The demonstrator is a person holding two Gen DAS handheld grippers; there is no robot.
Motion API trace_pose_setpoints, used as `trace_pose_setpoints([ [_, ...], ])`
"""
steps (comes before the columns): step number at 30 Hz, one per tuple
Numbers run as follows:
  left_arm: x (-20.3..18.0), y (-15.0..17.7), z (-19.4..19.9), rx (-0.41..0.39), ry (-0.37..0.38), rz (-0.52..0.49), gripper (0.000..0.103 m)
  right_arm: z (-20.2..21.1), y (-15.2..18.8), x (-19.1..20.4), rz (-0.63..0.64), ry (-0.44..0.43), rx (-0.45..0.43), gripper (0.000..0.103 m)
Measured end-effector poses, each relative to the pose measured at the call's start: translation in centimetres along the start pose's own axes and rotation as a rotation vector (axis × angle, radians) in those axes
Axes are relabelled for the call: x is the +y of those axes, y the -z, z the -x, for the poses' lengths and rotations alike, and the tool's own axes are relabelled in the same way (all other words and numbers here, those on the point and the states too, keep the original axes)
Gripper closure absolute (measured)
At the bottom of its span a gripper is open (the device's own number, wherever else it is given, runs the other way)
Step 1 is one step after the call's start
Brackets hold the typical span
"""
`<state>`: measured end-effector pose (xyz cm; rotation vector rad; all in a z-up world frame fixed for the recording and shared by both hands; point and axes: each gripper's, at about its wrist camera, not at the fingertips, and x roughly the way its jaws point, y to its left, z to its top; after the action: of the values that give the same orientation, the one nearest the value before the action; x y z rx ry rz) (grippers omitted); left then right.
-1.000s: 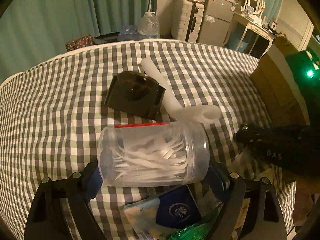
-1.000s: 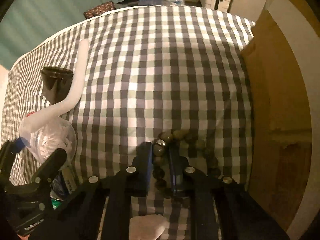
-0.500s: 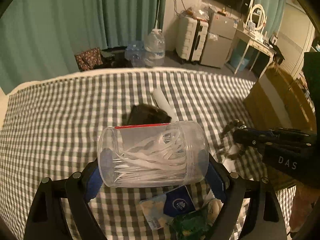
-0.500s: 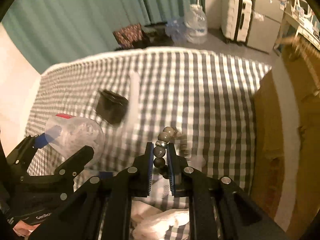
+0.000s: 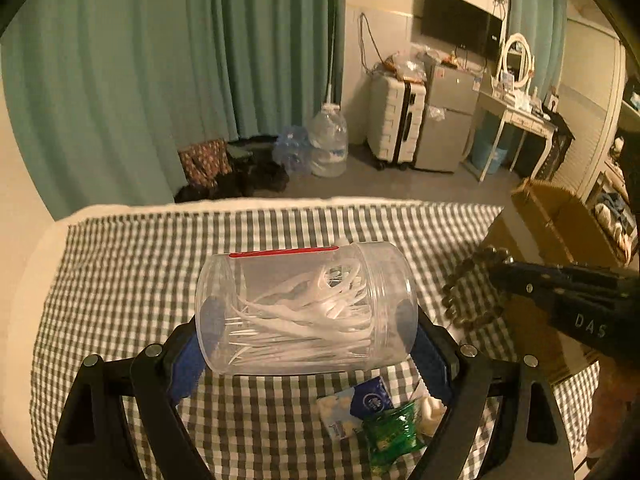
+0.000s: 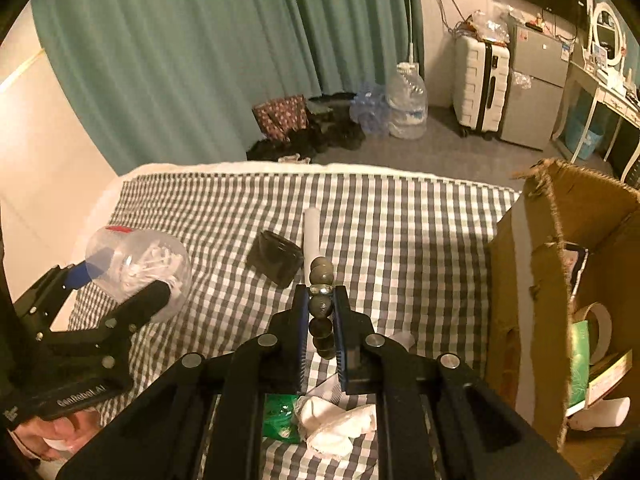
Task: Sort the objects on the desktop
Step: 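Lift and carry the jar and bracelet over the cardboard box with both tools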
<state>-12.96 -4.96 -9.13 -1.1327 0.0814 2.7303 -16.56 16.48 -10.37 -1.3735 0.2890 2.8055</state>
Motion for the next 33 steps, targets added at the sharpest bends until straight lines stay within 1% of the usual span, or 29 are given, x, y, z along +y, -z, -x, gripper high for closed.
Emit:
trace_pose_setpoints([
  [6,-0.7,-1.2,3.3,-0.061,-0.006,-0.008,0.014,3.1,-0.2,0.2,0.011,0.006,-0.064,0.092],
  [9,-0.5,-2.2,4.6,-0.084,-0.013,0.012,0.014,5.1,-0.9,0.6,0.022,0.009,-0.09,0.092],
  [12,-0.2,-3.4,6.3,-0.111,-0.014,0.049,0.014,7.4,-1.8,1.1,0.034,0.006,-0.12,0.092],
  [16,-0.4,-5.1,8.9,-0.156,-0.025,0.04,0.014,11.3,-2.8,2.4,0.056,-0.011,-0.165,0.092],
  [17,-0.2,-5.6,9.7,-0.173,-0.029,0.036,0.014,12.2,-2.6,2.4,0.062,-0.011,-0.172,0.092],
  [20,0.1,-6.8,11.6,-0.202,-0.034,0.051,0.014,14.8,-3.1,2.7,0.073,-0.015,-0.201,0.092],
  [22,0.5,-7.8,12.6,-0.215,-0.033,0.07,0.014,16.2,-3.6,2.9,0.077,-0.004,-0.218,0.092],
  [28,0.5,-11.4,15.9,-0.3,-0.041,0.103,0.014,21.0,-6.0,2.5,0.081,0.04,-0.273,0.092],
  [31,-0.4,-13.4,16.5,-0.337,-0.037,0.091,0.014,23.0,-7.2,1.9,0.071,0.057,-0.271,0.092],
  [33,-0.9,-14.2,16.6,-0.359,-0.018,0.104,0.014,24.1,-7.7,1.5,0.075,0.07,-0.275,0.092],
])
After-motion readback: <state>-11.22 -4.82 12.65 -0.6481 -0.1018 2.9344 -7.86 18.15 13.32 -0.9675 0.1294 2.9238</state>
